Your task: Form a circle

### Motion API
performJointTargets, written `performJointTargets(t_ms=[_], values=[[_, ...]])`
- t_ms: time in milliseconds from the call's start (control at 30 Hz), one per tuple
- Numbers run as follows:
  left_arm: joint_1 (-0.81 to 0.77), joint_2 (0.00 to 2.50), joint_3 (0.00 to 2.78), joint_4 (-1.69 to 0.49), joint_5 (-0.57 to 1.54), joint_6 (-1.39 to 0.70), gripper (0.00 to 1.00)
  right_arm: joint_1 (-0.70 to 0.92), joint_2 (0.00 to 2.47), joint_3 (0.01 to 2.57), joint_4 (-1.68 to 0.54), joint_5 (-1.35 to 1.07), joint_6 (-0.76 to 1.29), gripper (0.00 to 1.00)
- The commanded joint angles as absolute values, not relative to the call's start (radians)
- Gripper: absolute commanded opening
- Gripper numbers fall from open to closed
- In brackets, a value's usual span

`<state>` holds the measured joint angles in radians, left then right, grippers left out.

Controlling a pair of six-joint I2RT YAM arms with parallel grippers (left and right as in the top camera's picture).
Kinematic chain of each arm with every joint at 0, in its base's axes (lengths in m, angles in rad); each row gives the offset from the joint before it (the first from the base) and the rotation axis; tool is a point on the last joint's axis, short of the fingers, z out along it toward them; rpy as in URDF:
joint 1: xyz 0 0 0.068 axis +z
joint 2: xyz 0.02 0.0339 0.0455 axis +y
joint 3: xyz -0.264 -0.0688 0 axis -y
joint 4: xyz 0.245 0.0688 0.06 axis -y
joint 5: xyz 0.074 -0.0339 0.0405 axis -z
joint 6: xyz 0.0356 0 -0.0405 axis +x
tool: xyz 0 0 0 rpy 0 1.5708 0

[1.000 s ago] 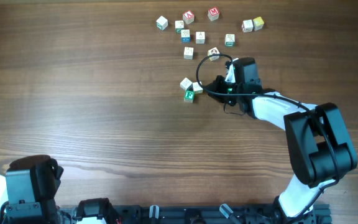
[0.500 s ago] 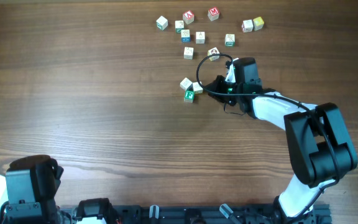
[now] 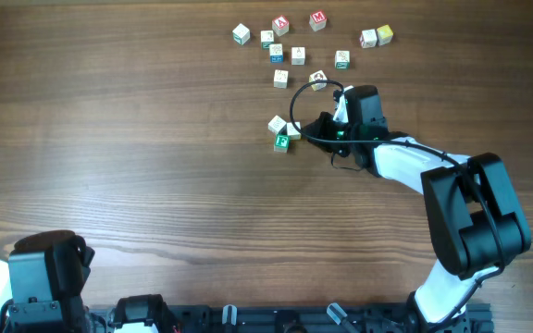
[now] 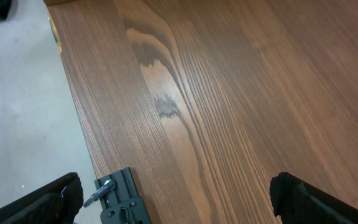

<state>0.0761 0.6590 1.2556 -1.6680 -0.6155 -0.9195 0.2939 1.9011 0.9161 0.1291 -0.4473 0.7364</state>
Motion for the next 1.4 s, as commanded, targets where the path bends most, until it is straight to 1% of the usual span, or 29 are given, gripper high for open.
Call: performJointTargets(t_ms=[0, 500, 667, 933, 1033, 1167, 1367], values=[[0.083, 0.657, 1.255, -1.666, -0.619, -0.932, 1.0, 0.298, 1.924, 0.921, 0.134, -0.434, 0.744, 0.04], [0.083, 0.657, 1.255, -1.666, -0.619, -0.932, 1.0, 0.263, 1.911, 0.922, 0.134, -0.41, 0.755, 0.05], [0.083, 0.657, 1.255, -1.666, -0.618, -0.932, 1.0, 0.256, 1.874, 0.922, 0.133, -0.405, 0.696, 0.05], [0.083, 0.657, 1.255, -1.666, -0.619, -0.932, 1.0, 0.263, 1.834, 0.922, 0.155, -0.48, 0.596, 0.05], [0.083, 0.657, 1.255, -1.666, -0.619, -0.932, 1.0, 0.273, 1.771, 0.922, 0.136, -0.468, 0.536, 0.05], [0.083, 0.657, 1.255, -1.666, -0.618, -0.932, 1.0, 0.299, 1.597, 0.922, 0.01, -0.355, 0.449, 0.05], [0.083, 0.657, 1.255, -1.666, -0.619, -0.932, 1.0, 0.338, 1.457, 0.922, -0.118, -0.307, 0.366, 0.05]])
